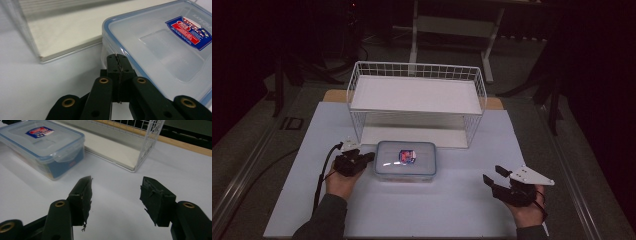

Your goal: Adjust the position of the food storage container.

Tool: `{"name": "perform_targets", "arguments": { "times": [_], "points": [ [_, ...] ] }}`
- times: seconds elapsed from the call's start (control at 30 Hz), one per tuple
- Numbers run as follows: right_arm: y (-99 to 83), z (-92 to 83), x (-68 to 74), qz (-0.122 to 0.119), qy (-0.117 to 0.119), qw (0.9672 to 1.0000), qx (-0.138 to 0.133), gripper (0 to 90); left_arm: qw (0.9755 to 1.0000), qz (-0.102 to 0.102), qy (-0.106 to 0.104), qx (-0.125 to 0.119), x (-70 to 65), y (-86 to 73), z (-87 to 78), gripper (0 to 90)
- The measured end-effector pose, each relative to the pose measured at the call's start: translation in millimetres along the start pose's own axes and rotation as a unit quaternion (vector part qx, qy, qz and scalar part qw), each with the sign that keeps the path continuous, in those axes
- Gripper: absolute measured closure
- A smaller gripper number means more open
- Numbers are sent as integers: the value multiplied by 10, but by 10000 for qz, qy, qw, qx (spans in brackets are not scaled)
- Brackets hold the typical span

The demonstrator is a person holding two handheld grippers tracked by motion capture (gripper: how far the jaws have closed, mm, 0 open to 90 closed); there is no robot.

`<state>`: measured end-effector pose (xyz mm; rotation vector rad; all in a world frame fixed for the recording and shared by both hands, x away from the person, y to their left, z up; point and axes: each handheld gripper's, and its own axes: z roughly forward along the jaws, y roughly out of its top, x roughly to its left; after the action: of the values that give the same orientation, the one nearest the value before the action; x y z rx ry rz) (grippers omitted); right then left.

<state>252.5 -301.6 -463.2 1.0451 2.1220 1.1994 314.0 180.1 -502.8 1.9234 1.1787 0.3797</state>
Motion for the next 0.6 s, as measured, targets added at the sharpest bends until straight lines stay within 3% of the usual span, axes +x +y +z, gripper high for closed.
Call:
{"name": "perform_targets", "arguments": {
  "times": [0.1, 0.33, 0.43, 0.6],
  "points": [
    [21, 34, 19, 4, 42, 10000, -5, 421, 9999, 123, -91, 77, -87, 12, 57, 897],
    [67, 91, 5, 131, 153, 9997, -108, 428, 9996, 85, -248, 71, -241, 48, 160, 897],
    [90, 131, -33, 400, 342, 9984, -216, 484, 9993, 143, -321, 119, -321, 46, 194, 897],
    [178, 270, -63, 570, 367, 9973, -282, 565, 9984, 347, -378, 232, -437, 47, 267, 894]
  ]
}}
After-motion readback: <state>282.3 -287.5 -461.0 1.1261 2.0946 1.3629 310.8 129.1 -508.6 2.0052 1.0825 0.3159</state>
